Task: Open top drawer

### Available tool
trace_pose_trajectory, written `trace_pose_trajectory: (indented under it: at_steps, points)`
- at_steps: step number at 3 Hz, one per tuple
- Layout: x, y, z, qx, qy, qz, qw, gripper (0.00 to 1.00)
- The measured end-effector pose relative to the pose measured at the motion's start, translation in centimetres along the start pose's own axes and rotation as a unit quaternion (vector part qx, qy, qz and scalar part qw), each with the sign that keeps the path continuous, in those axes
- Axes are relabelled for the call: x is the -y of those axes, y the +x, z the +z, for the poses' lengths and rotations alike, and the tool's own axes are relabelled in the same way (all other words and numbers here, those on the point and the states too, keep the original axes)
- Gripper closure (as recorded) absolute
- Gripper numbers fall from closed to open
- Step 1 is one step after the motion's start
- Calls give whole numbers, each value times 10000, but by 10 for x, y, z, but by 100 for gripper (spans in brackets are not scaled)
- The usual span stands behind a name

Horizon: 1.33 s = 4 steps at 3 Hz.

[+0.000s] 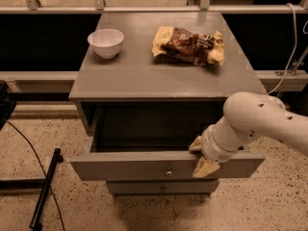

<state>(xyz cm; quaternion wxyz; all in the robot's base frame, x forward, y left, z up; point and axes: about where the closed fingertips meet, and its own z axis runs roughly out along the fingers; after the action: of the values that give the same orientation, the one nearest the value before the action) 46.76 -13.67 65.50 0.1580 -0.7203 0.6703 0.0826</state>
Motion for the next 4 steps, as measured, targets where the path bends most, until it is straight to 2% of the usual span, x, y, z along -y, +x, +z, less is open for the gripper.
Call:
trace_pose_trajectory:
  at_steps: [1,2,3,4]
  points:
    - [-22,-10,-6,-49,-110,125,9998,44]
    - [-32,-19,-18,-98,-122,181,9997,42]
    - [-30,-22,-36,-70,45,141,9999,42]
    - [-39,-34,-78,-153,309,33,9994,42]
